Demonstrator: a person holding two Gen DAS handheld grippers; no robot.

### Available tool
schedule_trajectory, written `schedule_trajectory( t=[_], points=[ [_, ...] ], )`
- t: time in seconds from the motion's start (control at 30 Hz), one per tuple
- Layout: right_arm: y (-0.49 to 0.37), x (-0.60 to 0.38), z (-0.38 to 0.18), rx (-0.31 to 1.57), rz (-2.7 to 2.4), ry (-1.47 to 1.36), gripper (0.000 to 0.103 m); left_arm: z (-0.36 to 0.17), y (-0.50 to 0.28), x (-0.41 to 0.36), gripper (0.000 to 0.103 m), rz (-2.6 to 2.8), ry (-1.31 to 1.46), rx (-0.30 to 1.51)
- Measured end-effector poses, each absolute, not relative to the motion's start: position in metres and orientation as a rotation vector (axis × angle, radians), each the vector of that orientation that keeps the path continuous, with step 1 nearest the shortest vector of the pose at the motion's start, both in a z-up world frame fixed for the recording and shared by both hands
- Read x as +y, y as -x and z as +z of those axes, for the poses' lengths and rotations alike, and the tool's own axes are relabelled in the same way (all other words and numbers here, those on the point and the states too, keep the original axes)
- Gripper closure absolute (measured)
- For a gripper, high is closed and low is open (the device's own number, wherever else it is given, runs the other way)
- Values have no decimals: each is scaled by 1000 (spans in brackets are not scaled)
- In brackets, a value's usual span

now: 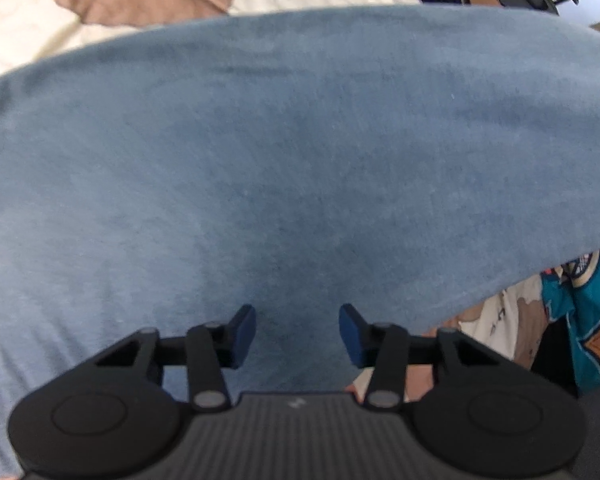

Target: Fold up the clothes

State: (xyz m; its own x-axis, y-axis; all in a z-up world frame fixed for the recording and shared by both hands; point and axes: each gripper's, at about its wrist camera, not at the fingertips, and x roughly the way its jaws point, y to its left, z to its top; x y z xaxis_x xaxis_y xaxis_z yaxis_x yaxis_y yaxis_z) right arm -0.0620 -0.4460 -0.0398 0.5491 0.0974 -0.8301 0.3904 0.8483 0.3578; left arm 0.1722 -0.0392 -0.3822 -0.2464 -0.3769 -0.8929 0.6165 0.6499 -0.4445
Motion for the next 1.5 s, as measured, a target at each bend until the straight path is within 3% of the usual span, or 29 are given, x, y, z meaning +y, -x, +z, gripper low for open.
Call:
schedule_trajectory(
  t=[0.13, 0.3, 0.73, 1.5],
  points=[
    [59, -445, -41, 997, -184, -548, 94, -389, -172, -52, 62, -963, -200, 1572],
    [52, -443, -45, 1014, -185, -537, 94, -394, -173, -72, 98, -973, -228, 1574],
    [45, -442, -55, 1039, -186, -535, 94, -405, -130, -95, 98, -1077, -314, 1614],
    [36, -437, -56, 1059, -170, -513, 94, -392, -208, -107, 100, -925, -84, 1497]
  ],
)
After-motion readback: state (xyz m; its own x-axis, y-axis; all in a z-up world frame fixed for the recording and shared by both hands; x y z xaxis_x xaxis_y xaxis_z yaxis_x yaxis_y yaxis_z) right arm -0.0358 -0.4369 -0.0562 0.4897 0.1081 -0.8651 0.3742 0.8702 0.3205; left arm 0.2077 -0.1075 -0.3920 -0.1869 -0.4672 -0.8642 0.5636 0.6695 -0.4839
